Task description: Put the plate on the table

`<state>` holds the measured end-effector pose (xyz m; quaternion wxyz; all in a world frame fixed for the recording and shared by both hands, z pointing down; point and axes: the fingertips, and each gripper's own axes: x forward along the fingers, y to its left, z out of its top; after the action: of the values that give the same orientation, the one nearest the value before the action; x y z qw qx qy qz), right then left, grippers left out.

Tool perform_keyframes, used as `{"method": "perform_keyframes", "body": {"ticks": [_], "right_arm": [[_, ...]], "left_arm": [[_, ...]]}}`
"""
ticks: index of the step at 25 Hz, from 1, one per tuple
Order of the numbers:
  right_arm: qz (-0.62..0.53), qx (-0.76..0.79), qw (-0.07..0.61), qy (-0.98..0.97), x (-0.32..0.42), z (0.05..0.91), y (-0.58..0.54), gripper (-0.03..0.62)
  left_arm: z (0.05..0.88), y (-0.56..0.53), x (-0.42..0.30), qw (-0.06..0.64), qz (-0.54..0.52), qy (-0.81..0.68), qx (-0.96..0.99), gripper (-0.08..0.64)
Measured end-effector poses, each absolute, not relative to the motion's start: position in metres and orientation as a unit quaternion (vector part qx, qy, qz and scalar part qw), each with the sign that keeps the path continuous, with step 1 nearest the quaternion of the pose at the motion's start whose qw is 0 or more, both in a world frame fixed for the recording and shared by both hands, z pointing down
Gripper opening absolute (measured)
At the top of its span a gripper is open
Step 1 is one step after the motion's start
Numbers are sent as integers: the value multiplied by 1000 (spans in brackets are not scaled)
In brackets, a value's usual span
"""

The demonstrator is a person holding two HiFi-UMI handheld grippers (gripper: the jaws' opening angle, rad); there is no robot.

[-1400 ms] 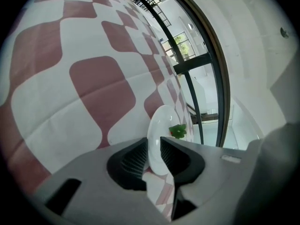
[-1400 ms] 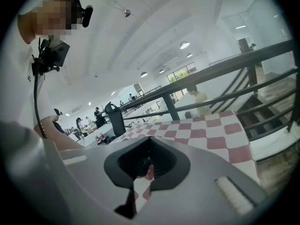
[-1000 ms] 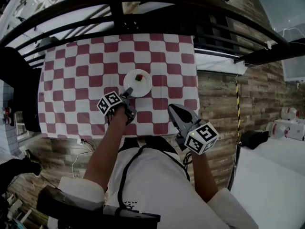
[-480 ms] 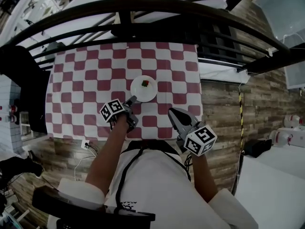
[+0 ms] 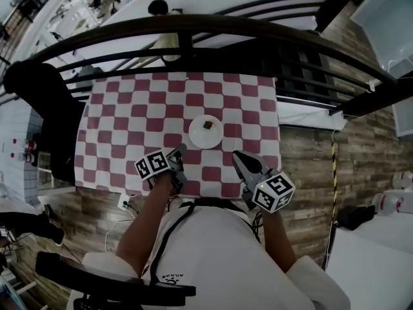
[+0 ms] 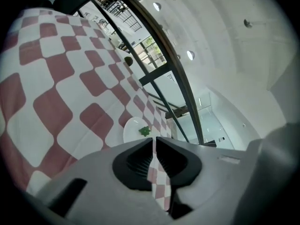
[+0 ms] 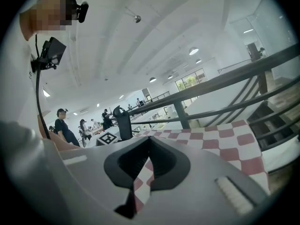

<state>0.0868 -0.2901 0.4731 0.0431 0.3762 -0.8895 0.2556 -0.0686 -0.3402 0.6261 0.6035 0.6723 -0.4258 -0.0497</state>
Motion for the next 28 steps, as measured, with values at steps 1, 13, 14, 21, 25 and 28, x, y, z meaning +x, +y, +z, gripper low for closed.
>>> {"method": "perform_keyframes", "body": {"ticks": [1, 13, 14, 21, 25, 28], "right_arm": [[255, 375, 42, -890, 87, 471, -290, 8], [247, 371, 32, -895, 83, 462, -288, 6], [247, 372, 33, -894, 83, 463, -288, 6], [244, 377, 33, -893, 82, 462, -288, 6], [239, 379, 32, -893, 82, 459, -289, 6], [237, 381, 33, -893, 83, 459, -291, 6]], "left_arm": [[618, -339, -70, 596, -49, -425, 680, 31], [530, -314, -79, 482, -36, -407, 775, 8], [526, -312, -79, 476, -36, -404, 780, 8], [513, -311, -70, 465, -45, -379, 799, 8], [509, -315, -65, 455, -37, -371, 809, 8], [511, -317, -64, 443, -24, -372, 815, 8]]}}
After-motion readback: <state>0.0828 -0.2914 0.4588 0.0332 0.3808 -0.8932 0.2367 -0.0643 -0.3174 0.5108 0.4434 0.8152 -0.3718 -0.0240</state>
